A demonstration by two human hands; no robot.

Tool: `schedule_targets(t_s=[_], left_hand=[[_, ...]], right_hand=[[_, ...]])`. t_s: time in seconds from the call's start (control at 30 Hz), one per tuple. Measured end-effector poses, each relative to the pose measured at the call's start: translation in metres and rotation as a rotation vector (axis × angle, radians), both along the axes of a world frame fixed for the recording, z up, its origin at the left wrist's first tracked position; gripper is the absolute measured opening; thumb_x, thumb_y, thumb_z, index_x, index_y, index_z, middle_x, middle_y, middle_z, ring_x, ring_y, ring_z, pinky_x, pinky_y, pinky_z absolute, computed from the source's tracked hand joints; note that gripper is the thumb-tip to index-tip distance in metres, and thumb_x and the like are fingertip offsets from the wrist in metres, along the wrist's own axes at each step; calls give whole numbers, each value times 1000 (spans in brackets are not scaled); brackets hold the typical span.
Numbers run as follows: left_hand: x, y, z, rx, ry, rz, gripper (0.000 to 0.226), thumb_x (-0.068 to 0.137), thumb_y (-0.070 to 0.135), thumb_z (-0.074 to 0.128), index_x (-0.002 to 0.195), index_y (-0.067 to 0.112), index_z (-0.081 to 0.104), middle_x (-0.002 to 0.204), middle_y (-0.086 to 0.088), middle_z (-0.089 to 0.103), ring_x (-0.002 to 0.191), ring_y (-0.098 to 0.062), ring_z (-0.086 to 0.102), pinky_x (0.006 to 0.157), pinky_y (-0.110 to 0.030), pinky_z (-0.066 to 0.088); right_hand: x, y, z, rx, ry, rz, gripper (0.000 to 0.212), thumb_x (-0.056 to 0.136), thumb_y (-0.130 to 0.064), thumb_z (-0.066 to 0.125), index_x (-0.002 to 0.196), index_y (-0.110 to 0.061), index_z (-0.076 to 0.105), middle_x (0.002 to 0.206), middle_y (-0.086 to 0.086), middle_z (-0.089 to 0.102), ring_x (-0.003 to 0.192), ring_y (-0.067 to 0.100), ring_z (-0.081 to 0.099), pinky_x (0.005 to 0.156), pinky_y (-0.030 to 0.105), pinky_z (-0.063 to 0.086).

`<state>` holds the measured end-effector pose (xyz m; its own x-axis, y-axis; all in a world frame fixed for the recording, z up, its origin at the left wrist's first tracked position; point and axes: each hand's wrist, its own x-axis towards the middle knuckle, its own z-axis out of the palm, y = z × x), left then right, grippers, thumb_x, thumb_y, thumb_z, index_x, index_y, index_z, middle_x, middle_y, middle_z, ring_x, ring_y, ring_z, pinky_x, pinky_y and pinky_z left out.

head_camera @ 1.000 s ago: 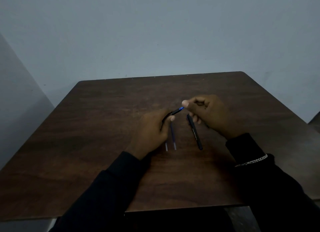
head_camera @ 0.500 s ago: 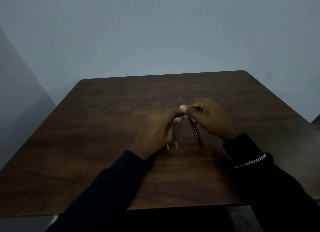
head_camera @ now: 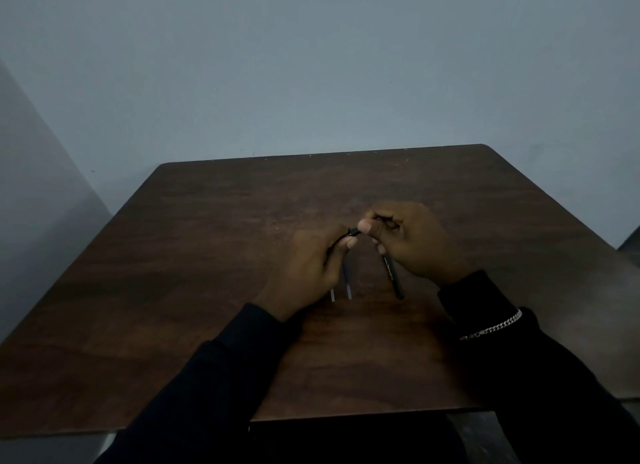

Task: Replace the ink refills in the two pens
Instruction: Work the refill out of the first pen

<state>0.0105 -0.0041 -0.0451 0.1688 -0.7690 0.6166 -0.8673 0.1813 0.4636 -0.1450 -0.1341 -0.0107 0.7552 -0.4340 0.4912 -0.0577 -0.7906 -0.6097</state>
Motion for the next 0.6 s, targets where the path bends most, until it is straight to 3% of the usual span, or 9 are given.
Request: schedule_targets(t_s=[0.1, 0.2, 0.33, 0.43, 0.5, 0.6], left_hand=[[0, -1, -1, -5, 13, 18, 27, 106, 19, 59, 82, 8, 65, 65, 4, 57, 60, -13, 54, 57, -16, 33], [0, -1, -1, -13, 27, 18, 26, 105, 17, 60, 81, 11, 64, 66, 9, 54, 60, -10, 52, 57, -13, 30], [2, -1, -2, -7, 21, 16, 24, 106, 19, 59, 88, 8, 70, 69, 5, 61, 61, -8, 54, 58, -16, 32], [3, -1, -3, 15, 16, 27, 24, 107, 18, 60, 86, 10, 68, 68, 10, 56, 60, -4, 51, 59, -11, 29], [4, 0, -2, 14, 6, 22, 22, 107, 18, 61, 88, 10, 68, 69, 15, 56, 60, -1, 51, 59, -13, 32], [5, 0, -3, 25, -11, -10, 24, 108, 21, 58, 99, 5, 73, 77, 0, 70, 66, -12, 63, 60, -29, 45]], right_hand=[[0, -1, -1, 116, -9, 38, 10, 98, -9, 66, 91, -7, 72, 68, 0, 69, 57, 9, 69, 56, 25, 54], [0, -2, -1, 227, -18, 97, 8, 97, -1, 65, 99, -4, 72, 77, -1, 74, 68, 9, 72, 65, 21, 56], [0, -4, 2, 178, -42, 149, 20, 88, 9, 67, 96, -7, 73, 100, 6, 70, 95, 18, 71, 85, 33, 57], [-3, -5, 2, 245, -37, 205, 34, 83, 10, 64, 110, -8, 72, 119, 7, 64, 114, 19, 66, 95, 31, 56], [-2, -5, 2, 381, -53, 175, 33, 89, 1, 69, 120, -10, 68, 120, 9, 66, 105, 17, 71, 87, 32, 60], [2, -3, 2, 411, -35, 51, 18, 93, -27, 73, 104, -13, 73, 88, 7, 75, 72, 17, 74, 64, 31, 59]])
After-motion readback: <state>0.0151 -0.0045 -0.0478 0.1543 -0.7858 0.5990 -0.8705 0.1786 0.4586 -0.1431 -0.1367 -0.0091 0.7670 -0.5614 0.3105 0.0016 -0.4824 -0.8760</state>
